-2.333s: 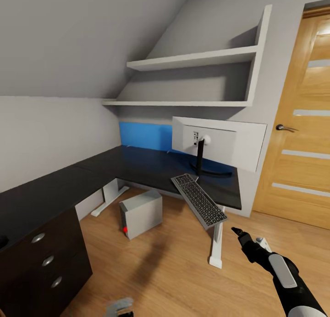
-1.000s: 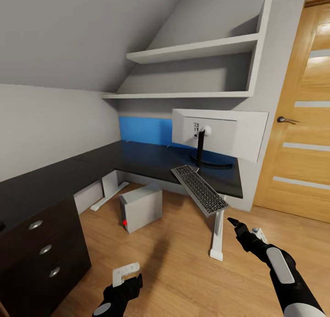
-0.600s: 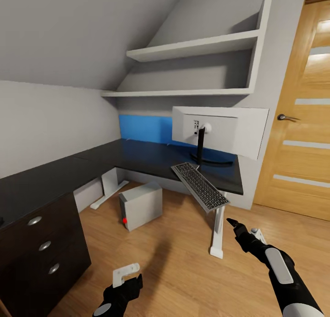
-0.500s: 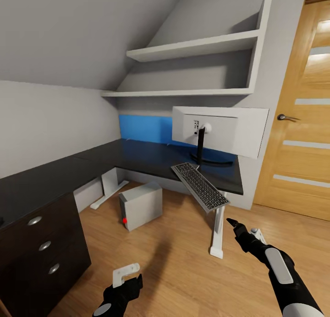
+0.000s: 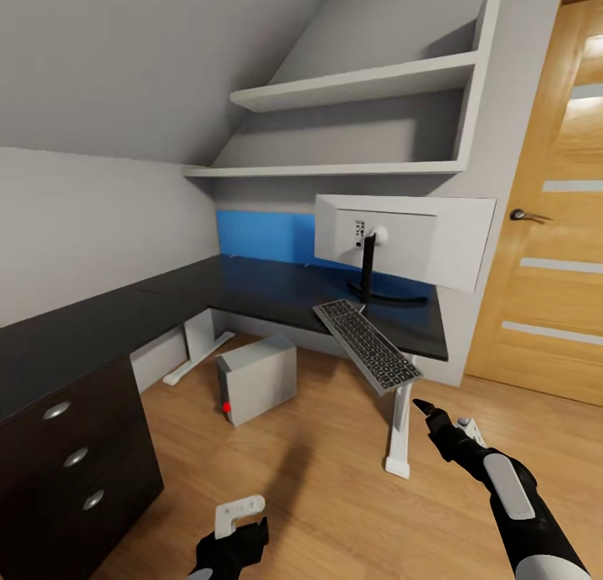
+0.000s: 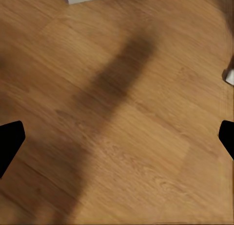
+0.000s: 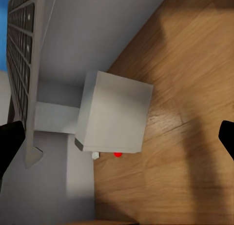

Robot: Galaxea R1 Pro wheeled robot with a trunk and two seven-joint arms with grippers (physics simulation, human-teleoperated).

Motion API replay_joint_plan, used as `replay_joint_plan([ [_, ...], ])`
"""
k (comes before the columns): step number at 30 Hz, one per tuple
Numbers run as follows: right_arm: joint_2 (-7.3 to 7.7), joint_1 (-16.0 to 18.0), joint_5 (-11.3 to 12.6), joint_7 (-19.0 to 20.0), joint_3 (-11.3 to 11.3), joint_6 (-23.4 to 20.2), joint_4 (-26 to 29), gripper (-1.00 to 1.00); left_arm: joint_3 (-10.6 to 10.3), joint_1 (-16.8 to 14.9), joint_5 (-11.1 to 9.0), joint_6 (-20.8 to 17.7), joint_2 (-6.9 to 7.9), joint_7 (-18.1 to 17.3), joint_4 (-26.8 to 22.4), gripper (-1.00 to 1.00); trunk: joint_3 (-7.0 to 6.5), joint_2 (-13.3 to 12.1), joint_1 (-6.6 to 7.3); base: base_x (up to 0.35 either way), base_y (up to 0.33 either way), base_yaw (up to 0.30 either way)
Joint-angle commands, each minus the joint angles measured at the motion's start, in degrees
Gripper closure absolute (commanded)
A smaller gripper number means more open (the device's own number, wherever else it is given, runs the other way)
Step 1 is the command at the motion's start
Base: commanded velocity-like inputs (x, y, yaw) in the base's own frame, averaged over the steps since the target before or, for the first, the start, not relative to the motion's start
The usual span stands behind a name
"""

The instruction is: In the bedroom, organize the workspace by keeping the computer under the desk, ensuring the monitor is on the desk, placing the keyboard on the desk next to the monitor, placing the mouse on the desk next to the keyboard, moving the folder from the swivel chair onto the desk next to the mouse, stacking the notebook on top of the folder with the pen on top of the notebook, and positioning the swivel chair next to the desk.

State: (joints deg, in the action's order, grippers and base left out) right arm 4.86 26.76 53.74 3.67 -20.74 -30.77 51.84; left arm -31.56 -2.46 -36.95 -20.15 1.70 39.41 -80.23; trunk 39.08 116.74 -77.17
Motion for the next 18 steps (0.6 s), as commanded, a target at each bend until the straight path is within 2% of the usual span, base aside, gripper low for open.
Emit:
replay_joint_plan([
  [1,-0.02,0.0,0.0,0.2,-0.2,-0.3,0.0,-1.00,-0.5,-0.1,-0.3,-0.1,0.06,0.5,-0.1,-1.00,0.06,0.0,0.00,0.074,0.000,0.000],
  [8,-0.02,0.0,0.0,0.2,-0.2,-0.3,0.0,-1.00,-1.7,0.0,-0.3,-0.2,0.12,0.6,0.0,-1.00,0.06,0.0,0.00,0.060,0.000,0.000],
  [18,-0.02,0.0,0.0,0.2,-0.2,-0.3,0.0,-1.00,-1.8,0.0,-0.3,-0.1,0.11,0.6,0.1,-1.00,0.06,0.0,0.00,0.031,0.000,0.000],
])
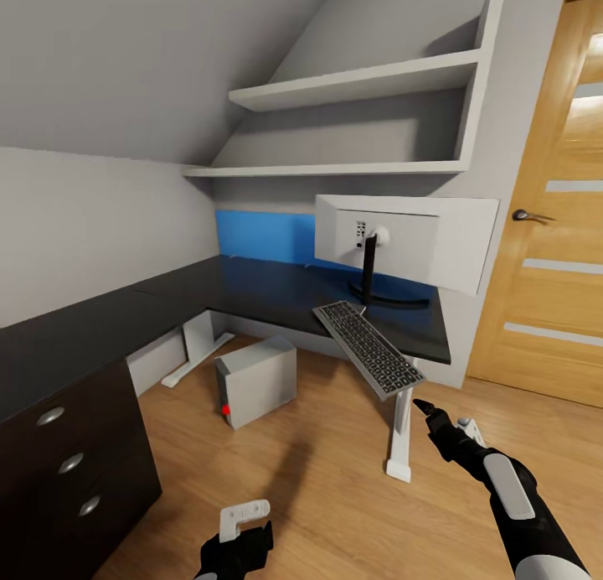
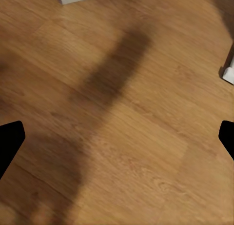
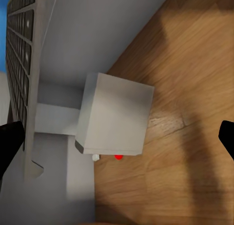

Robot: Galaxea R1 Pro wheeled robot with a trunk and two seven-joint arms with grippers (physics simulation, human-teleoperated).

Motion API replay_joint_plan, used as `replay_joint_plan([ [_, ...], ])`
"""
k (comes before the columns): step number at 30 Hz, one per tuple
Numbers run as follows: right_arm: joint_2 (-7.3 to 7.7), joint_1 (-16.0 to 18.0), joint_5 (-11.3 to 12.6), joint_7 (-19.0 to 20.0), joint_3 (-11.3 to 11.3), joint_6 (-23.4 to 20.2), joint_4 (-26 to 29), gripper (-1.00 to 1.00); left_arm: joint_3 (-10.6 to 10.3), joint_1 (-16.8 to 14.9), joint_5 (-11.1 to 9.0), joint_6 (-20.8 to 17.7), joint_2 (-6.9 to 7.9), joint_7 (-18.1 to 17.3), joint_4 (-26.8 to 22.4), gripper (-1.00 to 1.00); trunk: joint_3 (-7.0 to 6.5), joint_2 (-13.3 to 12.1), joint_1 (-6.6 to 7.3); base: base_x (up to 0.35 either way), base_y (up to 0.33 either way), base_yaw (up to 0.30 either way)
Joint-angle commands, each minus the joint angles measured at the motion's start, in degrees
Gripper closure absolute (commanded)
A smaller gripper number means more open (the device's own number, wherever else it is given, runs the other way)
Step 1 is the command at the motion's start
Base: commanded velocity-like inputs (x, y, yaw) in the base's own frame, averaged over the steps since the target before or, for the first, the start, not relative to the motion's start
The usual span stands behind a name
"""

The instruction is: In the bedroom, organize the workspace by keeping the computer under the desk, ensuring the monitor is on the desk, placing the keyboard on the desk next to the monitor, placing the mouse on the desk next to the keyboard, moving the folder from the swivel chair onto the desk next to the mouse, stacking the notebook on top of the folder with the pen on top of the notebook, and positioning the swivel chair next to the desk.

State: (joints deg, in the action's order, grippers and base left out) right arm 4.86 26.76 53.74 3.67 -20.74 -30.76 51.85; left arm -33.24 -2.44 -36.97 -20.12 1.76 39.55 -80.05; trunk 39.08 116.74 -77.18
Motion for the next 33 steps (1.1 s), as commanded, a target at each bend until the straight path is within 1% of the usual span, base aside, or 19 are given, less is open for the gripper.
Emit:
replay_joint_plan([
  [1,-0.02,0.0,0.0,0.2,-0.2,-0.3,0.0,-1.00,-0.2,-0.1,-0.3,-0.1,0.04,0.4,-0.1,-1.00,0.06,0.0,0.00,0.065,0.000,0.000],
  [8,-0.09,0.0,0.0,0.2,-0.1,-0.3,-0.1,-1.00,-0.2,-0.1,-0.4,-0.1,0.00,0.3,0.0,-1.00,0.06,0.0,0.00,0.067,0.007,0.000],
  [17,-0.11,0.0,0.0,0.3,-0.1,-0.3,-0.1,-1.00,-0.2,0.0,-0.5,-0.2,-0.02,0.3,0.2,-1.00,0.06,0.0,0.00,0.127,0.082,0.000],
  [23,-0.11,0.0,0.0,0.3,-0.1,-0.3,-0.1,-1.00,-0.2,-0.1,-0.5,-0.3,-0.08,0.4,0.2,-1.00,-1.02,-2.4,1.32,0.010,0.006,0.000],
  [29,-0.11,0.0,-0.1,0.3,-0.1,-0.3,-0.1,-1.00,-0.2,-0.1,-0.5,-0.2,-0.05,0.4,0.2,-1.00,-1.02,-2.4,1.32,0.006,0.002,0.000],
  [33,-0.11,0.0,-0.1,0.3,-0.1,-0.3,-0.1,-1.00,-0.2,-0.1,-0.5,-0.2,-0.02,0.4,0.2,-1.00,-1.02,-2.4,1.32,0.140,0.059,0.000],
])
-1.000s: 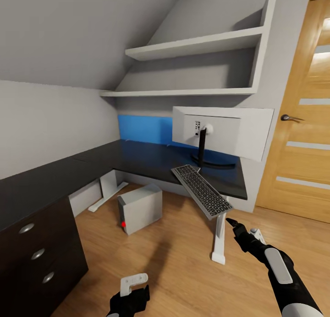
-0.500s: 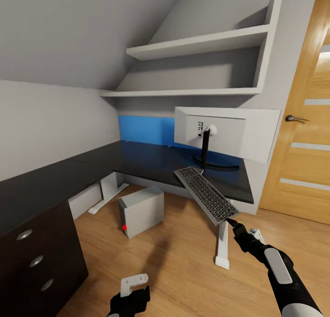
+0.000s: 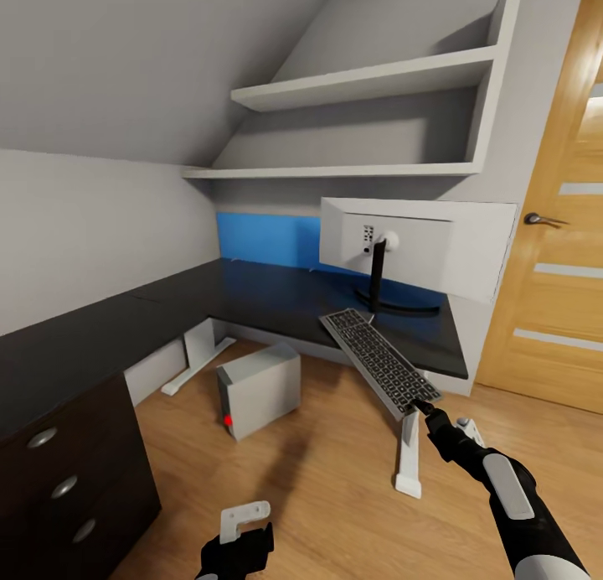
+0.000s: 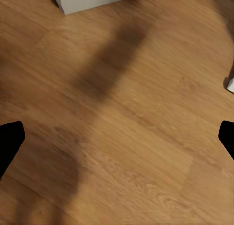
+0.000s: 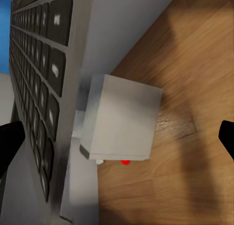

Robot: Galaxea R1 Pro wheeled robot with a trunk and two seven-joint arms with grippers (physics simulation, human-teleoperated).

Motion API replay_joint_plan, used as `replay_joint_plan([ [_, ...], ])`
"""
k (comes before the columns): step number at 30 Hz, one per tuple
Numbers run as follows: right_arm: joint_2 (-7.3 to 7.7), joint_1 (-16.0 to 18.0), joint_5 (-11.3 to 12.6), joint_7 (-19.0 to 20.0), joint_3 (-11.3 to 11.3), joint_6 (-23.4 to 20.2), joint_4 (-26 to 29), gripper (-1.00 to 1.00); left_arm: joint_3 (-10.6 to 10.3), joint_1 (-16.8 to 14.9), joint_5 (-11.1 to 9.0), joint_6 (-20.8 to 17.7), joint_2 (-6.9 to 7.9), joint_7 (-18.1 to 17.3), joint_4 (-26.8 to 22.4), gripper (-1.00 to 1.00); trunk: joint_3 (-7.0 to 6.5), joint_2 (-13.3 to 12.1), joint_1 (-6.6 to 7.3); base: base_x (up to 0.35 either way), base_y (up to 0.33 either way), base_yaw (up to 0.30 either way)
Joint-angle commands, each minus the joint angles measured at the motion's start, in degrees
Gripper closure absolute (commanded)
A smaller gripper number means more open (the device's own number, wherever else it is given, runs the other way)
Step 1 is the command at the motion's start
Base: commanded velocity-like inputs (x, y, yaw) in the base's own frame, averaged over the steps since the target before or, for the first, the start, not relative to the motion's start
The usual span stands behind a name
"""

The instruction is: In the bedroom, organize the workspace by keeping the computer under the desk, ensuring the monitor is on the desk, placing the keyboard on the desk next to the monitor, placing the mouse on the desk next to the keyboard, moving the folder from the swivel chair onto the desk next to the mouse, stacking the notebook on top of the folder with the pen on top of the notebook, and positioning the swivel chair next to the desk.

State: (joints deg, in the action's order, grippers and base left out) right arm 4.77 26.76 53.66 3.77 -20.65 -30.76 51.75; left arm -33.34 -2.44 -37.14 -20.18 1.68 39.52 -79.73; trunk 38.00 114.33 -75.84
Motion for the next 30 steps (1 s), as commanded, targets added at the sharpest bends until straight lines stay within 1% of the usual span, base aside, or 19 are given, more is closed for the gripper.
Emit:
replay_joint_plan([
  [1,-0.03,0.0,0.0,0.2,-0.2,-0.4,0.0,-1.00,-0.2,-0.1,-0.3,-0.1,0.06,0.5,-0.1,-1.00,0.06,0.0,-0.01,0.222,0.104,0.000],
  [4,-0.03,0.0,0.0,0.2,-0.2,-0.4,0.0,-1.00,-0.2,-0.1,-0.3,-0.2,0.04,0.5,-0.1,-1.00,0.06,0.0,-0.01,0.199,0.095,0.000],
  [16,-0.03,0.0,0.0,0.2,-0.2,-0.4,0.0,-1.00,-0.2,0.0,-0.4,-0.2,0.07,0.5,0.0,-1.00,0.06,0.0,-0.01,0.106,0.077,0.000],
  [30,-0.03,0.0,0.0,0.5,-0.2,-0.4,0.1,-1.00,-0.1,-0.1,-0.4,-0.2,-0.09,0.5,2.1,-1.00,0.06,0.0,-0.01,0.018,0.015,0.000],
])
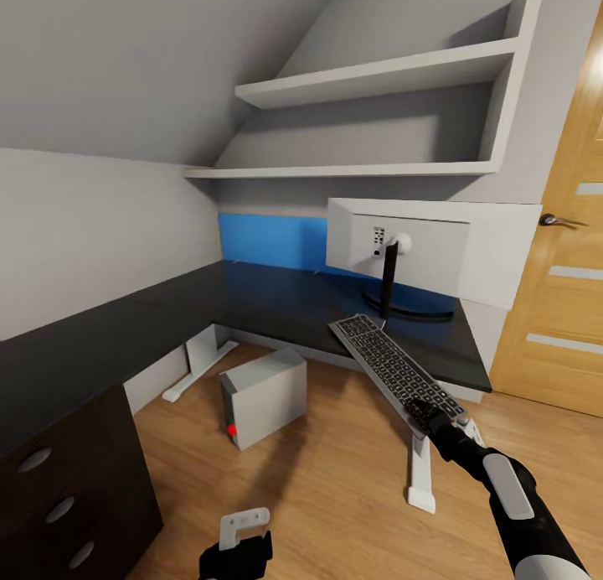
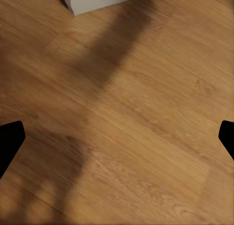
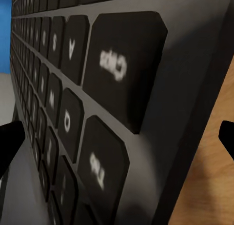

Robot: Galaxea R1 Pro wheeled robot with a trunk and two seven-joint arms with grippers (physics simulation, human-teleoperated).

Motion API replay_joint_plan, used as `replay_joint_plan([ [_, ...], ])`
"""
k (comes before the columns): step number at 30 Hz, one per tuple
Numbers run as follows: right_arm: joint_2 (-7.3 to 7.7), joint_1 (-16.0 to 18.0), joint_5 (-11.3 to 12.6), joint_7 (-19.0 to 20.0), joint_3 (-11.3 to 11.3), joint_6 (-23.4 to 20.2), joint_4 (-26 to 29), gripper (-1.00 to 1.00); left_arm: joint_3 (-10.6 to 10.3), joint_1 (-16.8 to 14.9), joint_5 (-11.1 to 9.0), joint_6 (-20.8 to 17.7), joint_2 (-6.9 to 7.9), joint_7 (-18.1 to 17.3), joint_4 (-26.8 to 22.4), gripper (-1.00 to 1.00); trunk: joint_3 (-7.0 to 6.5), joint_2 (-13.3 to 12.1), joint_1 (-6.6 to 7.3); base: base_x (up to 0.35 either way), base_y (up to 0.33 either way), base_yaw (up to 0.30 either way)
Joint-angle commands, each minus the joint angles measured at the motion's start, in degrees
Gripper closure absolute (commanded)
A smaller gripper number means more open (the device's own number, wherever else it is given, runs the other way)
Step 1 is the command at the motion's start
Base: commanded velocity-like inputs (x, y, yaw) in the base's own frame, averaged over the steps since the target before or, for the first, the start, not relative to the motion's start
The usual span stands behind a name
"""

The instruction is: In the bedroom, organize the workspace by keeping the computer under the desk, ensuring the monitor is on the desk, placing the keyboard on the desk next to the monitor, placing the mouse on the desk next to the keyboard, moving the folder from the swivel chair onto the desk next to the mouse, stacking the notebook on top of the folder with the pen on top of the notebook, and positioning the swivel chair next to the desk.

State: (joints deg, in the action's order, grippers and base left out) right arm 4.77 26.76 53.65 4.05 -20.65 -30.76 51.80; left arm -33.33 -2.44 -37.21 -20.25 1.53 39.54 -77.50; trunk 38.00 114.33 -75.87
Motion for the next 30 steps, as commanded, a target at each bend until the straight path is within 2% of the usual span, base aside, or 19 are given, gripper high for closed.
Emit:
replay_joint_plan([
  [1,-0.02,0.0,0.0,0.4,-0.2,-0.3,0.0,-1.00,-0.2,-0.1,-0.3,-0.1,0.05,0.5,-0.1,-1.00,0.06,0.0,0.01,0.001,0.001,0.000],
  [18,0.04,0.0,-0.1,3.6,-0.3,-0.4,0.0,-1.00,-0.2,-0.1,-0.3,-0.1,-0.04,0.5,0.1,-1.00,0.06,0.0,0.01,0.000,0.000,0.000],
  [23,0.06,0.0,-0.2,5.8,-0.3,-0.4,0.0,-1.00,-0.2,-0.1,-0.3,-0.1,-0.04,0.5,0.2,-1.00,0.06,0.0,0.01,0.000,0.000,0.000],
  [30,0.06,0.0,-0.2,6.3,-0.3,-0.4,0.0,-1.00,-0.2,0.0,-0.3,-0.1,-0.04,0.5,0.2,-1.00,0.06,0.0,0.01,0.000,0.000,0.000],
])
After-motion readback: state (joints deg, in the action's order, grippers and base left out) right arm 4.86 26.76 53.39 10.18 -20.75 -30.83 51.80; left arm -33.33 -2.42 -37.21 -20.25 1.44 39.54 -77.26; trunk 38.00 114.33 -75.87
